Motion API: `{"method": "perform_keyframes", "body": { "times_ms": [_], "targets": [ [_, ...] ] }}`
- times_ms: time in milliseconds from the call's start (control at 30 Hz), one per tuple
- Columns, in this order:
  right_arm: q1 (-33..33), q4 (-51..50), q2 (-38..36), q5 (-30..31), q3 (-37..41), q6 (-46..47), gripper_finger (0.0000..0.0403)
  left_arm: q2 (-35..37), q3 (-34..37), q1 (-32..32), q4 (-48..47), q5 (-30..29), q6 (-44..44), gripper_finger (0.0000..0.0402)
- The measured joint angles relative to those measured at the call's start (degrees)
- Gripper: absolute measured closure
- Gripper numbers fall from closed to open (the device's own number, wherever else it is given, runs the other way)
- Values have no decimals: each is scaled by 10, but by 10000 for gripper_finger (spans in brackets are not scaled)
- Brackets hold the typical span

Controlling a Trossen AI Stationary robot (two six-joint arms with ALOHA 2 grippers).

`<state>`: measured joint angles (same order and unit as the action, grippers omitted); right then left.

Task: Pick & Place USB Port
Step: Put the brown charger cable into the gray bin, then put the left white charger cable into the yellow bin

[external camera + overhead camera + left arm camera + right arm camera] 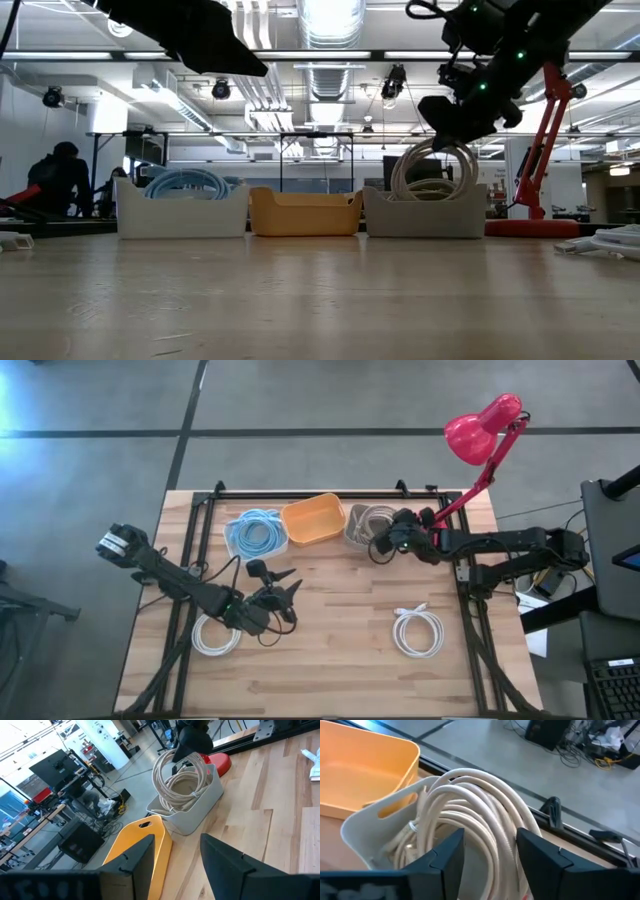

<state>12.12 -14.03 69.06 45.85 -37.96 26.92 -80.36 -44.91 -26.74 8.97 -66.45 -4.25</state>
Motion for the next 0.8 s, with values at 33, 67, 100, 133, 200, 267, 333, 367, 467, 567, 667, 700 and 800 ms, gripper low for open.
{"method": "perform_keyframes", "body": {
  "times_ms": [33, 67, 100, 133, 200, 267, 333, 367, 467, 567, 667, 700, 800],
  "targets": [
    [0, -9, 0, 0, -5, 0, 224, 0, 0, 0, 0, 0, 0, 230],
    [-1, -14, 0, -1, -10, -2, 220, 0, 0, 0, 0, 0, 0, 230],
    [-3, -18, 0, -6, -16, -5, 218, 0, 0, 0, 0, 0, 0, 230],
    [-5, -21, 0, -13, -23, -11, 215, 0, 0, 0, 0, 0, 0, 229],
    [-10, -23, 0, -22, -35, -19, 213, 0, 0, 0, 0, 0, 0, 229],
    [-15, -26, 0, -23, -52, -31, 213, 0, 0, 0, 0, 0, 0, 230],
    [-19, -25, 0, -24, -68, -54, 215, 0, 0, 0, 0, 0, 0, 230],
    [-21, -26, 0, -23, -76, -64, 215, 0, 0, 0, -1, 0, 0, 229],
    [-21, -36, 0, -24, -101, -74, 215, 0, 0, 0, -13, 0, -1, 230],
    [-27, -57, -1, -40, -120, -56, 216, 0, 0, 0, -22, 0, 8, 230],
    [-44, -72, -1, -85, -128, -46, 219, 3, 0, 0, -32, 16, 28, 229],
    [-52, -72, -1, -97, -129, -45, 220, 7, 0, 0, -40, 31, 38, 230],
    [-83, -72, 0, -112, -123, -37, 220, 28, 0, 0, -72, 90, 80, 230]
  ]
}}
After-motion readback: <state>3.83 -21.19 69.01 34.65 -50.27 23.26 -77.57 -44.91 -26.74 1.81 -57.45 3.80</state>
